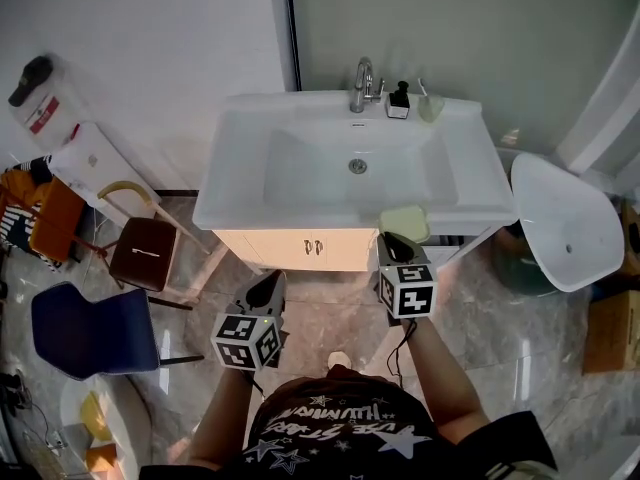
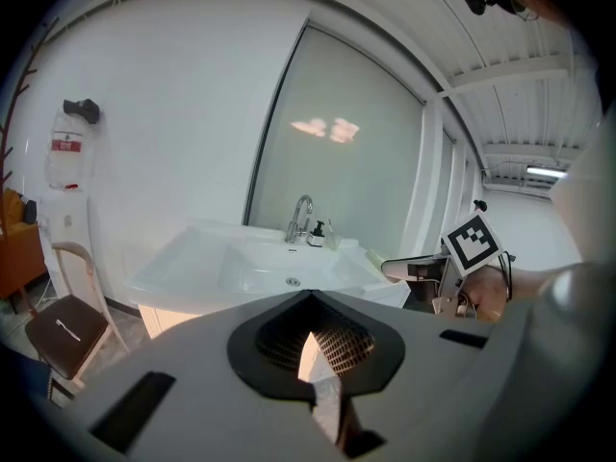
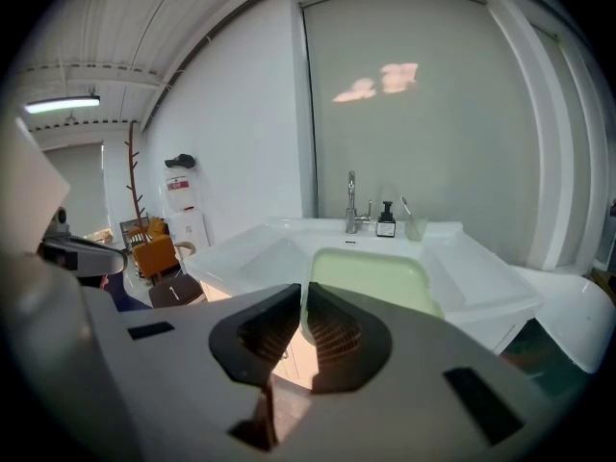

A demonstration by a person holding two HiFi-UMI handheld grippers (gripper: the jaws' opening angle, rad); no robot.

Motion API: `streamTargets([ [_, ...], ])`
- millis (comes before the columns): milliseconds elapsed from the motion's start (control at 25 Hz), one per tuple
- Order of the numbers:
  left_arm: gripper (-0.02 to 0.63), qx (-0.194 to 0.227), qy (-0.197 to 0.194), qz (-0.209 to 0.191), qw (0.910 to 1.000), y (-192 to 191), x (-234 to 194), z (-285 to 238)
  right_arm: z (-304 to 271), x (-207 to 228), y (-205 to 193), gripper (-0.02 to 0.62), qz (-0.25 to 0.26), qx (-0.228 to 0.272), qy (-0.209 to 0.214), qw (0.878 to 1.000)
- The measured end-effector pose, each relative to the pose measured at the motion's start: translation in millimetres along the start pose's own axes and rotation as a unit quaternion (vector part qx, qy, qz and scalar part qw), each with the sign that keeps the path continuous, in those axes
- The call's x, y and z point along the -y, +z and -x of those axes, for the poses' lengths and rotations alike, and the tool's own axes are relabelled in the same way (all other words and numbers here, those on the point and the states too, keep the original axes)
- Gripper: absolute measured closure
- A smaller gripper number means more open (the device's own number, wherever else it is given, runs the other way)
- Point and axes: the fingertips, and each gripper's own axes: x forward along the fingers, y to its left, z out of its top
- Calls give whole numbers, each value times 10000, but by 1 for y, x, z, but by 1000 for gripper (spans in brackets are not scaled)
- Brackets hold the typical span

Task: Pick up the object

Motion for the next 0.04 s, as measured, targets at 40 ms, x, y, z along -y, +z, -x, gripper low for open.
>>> streamTargets([
  [40,591,-9,-10,3,10000,-3,-3,5,2,-4,-2,563,-7,0,-19,10000],
])
